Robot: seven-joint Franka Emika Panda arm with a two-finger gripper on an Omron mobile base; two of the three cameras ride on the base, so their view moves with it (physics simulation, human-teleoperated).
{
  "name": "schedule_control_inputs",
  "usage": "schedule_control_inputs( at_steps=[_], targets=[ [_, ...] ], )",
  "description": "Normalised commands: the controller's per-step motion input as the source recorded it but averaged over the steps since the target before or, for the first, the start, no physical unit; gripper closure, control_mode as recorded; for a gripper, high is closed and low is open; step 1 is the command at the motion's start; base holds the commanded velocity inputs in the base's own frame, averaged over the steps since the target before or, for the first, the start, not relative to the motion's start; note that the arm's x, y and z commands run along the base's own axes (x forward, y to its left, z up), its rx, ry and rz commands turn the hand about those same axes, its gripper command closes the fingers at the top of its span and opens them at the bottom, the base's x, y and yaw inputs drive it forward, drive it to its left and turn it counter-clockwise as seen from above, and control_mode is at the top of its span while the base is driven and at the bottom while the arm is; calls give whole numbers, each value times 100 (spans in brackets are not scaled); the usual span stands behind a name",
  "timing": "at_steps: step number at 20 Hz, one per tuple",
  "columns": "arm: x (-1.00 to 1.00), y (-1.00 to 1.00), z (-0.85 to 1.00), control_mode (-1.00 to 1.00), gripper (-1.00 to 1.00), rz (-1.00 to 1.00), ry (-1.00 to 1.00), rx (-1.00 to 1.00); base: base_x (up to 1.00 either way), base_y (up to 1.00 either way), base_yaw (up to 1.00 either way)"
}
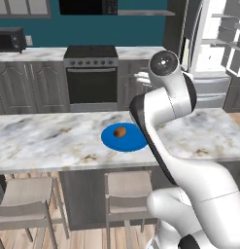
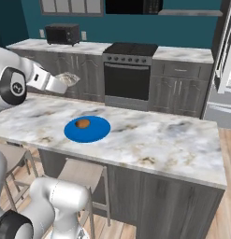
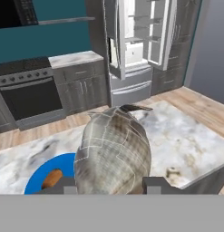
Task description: Take the cheese, fish, and potato from the fridge and place them on the plate on the dining counter to create an appetizer plate.
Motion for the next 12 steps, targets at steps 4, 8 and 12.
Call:
schedule_control_inputs(
  at_steps=[4, 8, 12],
  targets=[
    [14, 0, -6, -100, 100, 0, 0, 0, 58, 0, 0],
    [22, 1, -19, -100, 100, 0, 10, 0, 0, 0, 0],
    [0, 38, -65, -100, 100, 9, 17, -3, 0, 0, 0]
  ],
)
